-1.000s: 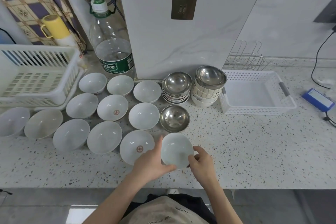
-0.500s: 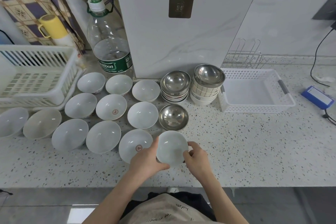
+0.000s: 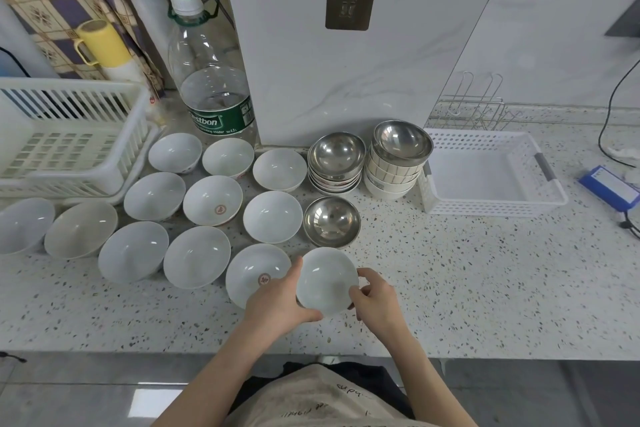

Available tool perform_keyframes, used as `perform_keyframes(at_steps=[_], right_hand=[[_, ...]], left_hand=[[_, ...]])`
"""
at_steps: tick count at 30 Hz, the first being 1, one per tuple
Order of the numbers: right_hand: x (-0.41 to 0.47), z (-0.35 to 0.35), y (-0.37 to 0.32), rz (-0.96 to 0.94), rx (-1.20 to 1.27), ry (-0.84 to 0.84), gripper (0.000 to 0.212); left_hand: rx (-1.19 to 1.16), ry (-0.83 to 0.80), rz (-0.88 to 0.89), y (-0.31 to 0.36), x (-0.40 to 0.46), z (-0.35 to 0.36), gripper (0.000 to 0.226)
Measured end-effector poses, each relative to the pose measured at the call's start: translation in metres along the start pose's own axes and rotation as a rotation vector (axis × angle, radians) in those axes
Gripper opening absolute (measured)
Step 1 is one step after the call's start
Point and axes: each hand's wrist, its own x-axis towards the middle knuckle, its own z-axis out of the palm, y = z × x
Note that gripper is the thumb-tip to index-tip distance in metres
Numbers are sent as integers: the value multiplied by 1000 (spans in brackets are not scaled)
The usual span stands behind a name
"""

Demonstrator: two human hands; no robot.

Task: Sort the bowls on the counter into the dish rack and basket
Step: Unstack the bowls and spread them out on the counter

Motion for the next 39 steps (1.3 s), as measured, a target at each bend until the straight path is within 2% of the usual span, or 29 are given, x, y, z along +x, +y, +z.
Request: perform_keyframes(at_steps=[2,5,7,12,16,20,23,27,34,39], right_hand=[[1,-2,-1,3,-10,-22,31],[1,-7,-3,12,-24,-46,30],[2,-12,-6,22,-38,-29,32],[14,-32,-20,6,-34,92,26],[33,-54,-44,-43,8,146,16],[57,-70,-70,-96,29,186,15],[72,-74,-85,-129,20,187,17],[86,-72,-94,-141,22,171,15],[98,-71,-88,-109,32,128,15],[103,-69,-81,-61,79,103,17]], left_hand=[[-30,-21,3,0,-1,-3,105],[-235,-61,-30,-5,1,-12,110],[-342,-31,-68,-10,5,-21,107],[-570,70,-101,-8,23,-48,56],[-704,123,-91,8,48,-68,40],[-781,125,-91,32,80,-86,46],[-708,126,-115,48,107,-97,63],[-646,148,-187,64,139,-107,73],[-771,59,-218,78,162,-110,65],[-815,65,-213,81,160,-115,65]])
